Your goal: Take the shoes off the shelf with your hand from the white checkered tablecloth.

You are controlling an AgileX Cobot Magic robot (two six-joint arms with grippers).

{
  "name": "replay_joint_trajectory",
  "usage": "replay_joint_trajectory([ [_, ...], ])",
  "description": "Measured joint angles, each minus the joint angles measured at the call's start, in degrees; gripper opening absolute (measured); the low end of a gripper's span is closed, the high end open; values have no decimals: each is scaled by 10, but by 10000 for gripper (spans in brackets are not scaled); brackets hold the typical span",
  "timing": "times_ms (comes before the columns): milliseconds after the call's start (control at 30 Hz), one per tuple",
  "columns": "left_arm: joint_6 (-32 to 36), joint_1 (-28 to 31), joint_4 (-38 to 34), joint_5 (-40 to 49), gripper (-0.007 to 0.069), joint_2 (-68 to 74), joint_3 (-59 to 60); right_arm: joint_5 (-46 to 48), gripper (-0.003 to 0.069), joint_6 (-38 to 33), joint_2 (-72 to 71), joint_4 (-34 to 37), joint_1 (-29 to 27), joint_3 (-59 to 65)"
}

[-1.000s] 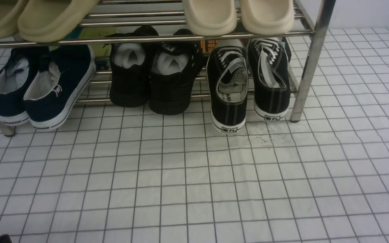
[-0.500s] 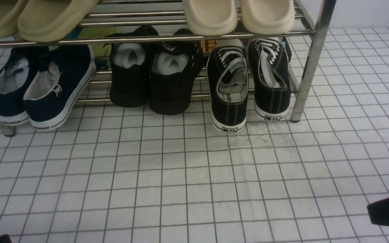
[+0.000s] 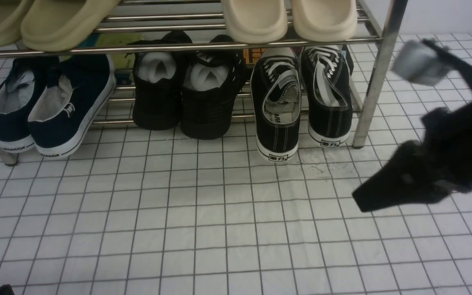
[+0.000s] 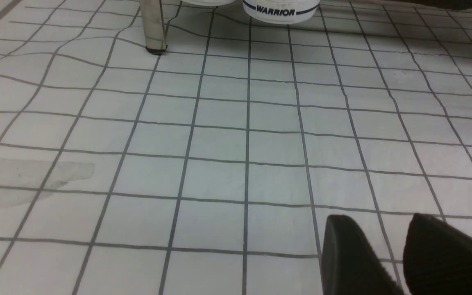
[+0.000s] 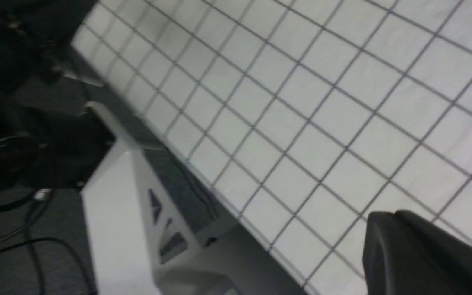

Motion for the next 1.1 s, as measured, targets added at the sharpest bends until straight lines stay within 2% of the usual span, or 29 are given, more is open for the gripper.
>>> replay_joint_trajectory([
  [200, 0, 0, 0, 0, 239, 0, 0, -45, 64, 138, 143, -180, 83, -150],
  [300, 0, 0, 0, 0, 239, 0, 0, -51, 106, 172, 191, -224, 92, -206],
  [400, 0, 0, 0, 0, 239, 0, 0, -59, 216, 217, 265, -291, 94, -298],
  [500, 0, 0, 0, 0, 239, 0, 0, -70, 293, 237, 298, -323, 94, -338],
  [533, 0, 0, 0, 0, 239, 0, 0, -85, 342, 247, 322, -339, 94, -358],
  [567, 0, 0, 0, 0, 239, 0, 0, -87, 347, 248, 325, -342, 94, -362],
  [633, 0, 0, 0, 0, 239, 0, 0, -114, 406, 253, 354, -355, 94, -371],
  [700, 0, 0, 0, 0, 239, 0, 0, -127, 421, 255, 370, -362, 94, -373],
  [967, 0, 0, 0, 0, 239, 0, 0, -171, 420, 257, 425, -390, 94, -373],
  [1100, 0, 0, 0, 0, 239, 0, 0, -173, 234, 275, 443, -406, 94, -374],
])
